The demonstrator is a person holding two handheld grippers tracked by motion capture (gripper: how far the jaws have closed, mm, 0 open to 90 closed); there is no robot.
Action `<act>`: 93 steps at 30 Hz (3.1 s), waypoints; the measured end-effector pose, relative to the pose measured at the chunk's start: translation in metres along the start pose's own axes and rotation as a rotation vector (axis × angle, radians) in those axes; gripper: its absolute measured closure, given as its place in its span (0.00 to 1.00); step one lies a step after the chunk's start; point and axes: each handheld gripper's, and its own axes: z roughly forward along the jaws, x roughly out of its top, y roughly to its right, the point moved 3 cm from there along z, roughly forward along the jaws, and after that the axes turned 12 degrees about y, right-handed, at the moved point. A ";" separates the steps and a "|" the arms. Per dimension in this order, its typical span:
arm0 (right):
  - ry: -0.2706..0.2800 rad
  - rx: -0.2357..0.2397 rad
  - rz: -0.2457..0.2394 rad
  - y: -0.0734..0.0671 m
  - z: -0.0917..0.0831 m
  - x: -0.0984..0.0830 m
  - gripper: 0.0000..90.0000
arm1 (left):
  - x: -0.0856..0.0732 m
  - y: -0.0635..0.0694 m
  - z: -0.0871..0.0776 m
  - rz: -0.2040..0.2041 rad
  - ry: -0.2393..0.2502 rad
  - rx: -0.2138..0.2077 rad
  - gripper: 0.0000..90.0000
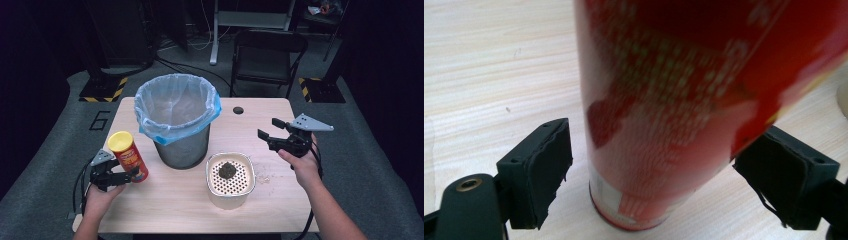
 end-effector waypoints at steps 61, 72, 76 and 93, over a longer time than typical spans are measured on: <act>-0.119 -0.137 -0.024 0.011 -0.012 -0.099 0.33 | 0.055 0.021 -0.018 0.061 0.029 0.020 0.27; -0.161 -0.111 -0.066 0.005 -0.009 -0.111 0.33 | 0.086 0.021 -0.030 0.080 0.014 0.024 0.27; -0.164 -0.113 -0.062 0.004 -0.010 -0.112 0.33 | 0.098 0.022 -0.035 0.087 0.014 0.025 0.27; -0.179 -0.130 -0.055 0.007 -0.015 -0.117 0.33 | 0.143 0.031 -0.054 0.111 0.021 0.010 0.27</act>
